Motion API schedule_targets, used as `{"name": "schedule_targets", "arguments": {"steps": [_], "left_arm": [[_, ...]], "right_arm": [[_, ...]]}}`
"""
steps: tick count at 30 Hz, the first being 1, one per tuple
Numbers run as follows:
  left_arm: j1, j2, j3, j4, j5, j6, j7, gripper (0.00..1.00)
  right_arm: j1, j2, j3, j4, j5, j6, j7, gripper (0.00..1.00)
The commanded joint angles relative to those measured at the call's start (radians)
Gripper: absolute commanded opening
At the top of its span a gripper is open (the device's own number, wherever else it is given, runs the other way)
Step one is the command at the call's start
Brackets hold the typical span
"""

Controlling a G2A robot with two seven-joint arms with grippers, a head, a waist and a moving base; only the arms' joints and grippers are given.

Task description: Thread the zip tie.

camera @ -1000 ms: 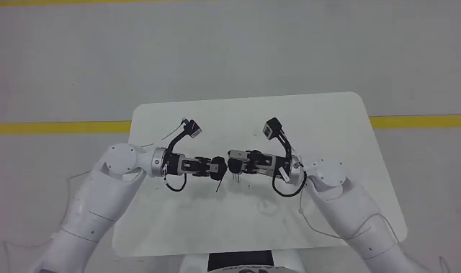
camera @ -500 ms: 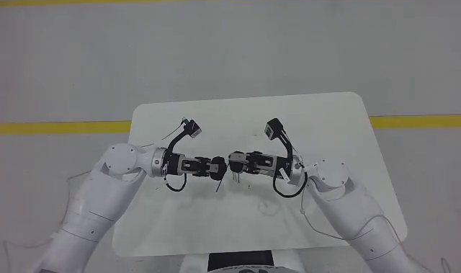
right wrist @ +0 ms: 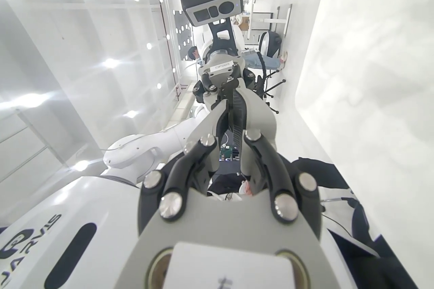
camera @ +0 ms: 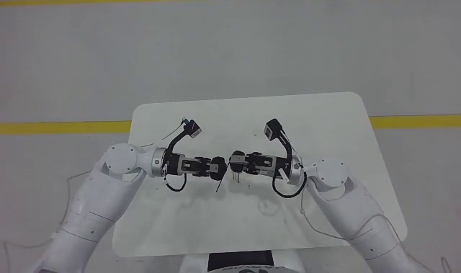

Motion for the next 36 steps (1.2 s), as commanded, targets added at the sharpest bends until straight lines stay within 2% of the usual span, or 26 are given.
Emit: {"name": "schedule_targets", "arguments": {"steps": [1,13,19,22,33,34,35,36], "left_arm": [[0.000,0.000,0.000,0.000,0.000,0.000,0.000,0.00],[0.000,0.000,0.000,0.000,0.000,0.000,0.000,0.00],[0.000,0.000,0.000,0.000,0.000,0.000,0.000,0.00],[0.000,0.000,0.000,0.000,0.000,0.000,0.000,0.00],[0.000,0.000,0.000,0.000,0.000,0.000,0.000,0.00],[0.000,0.000,0.000,0.000,0.000,0.000,0.000,0.18],[0.000,0.000,0.000,0.000,0.000,0.000,0.000,0.86],[0.000,0.000,0.000,0.000,0.000,0.000,0.000,1.00]], "right_arm": [[0.001,0.000,-0.001,0.000,0.003,-0.002,0.000,0.03],[0.006,0.002,-0.007,0.000,0.016,-0.006,0.005,0.15],[0.009,0.003,-0.011,0.000,0.016,-0.007,0.004,0.11],[0.010,0.003,-0.013,0.000,0.016,-0.008,0.003,0.00],[0.007,0.006,-0.011,0.003,0.021,-0.015,0.003,0.00],[0.006,0.006,-0.010,0.003,0.022,-0.016,0.003,0.00],[0.006,0.007,-0.009,0.003,0.023,-0.017,0.002,0.00],[0.005,0.007,-0.008,0.003,0.024,-0.019,0.001,0.00]]}}
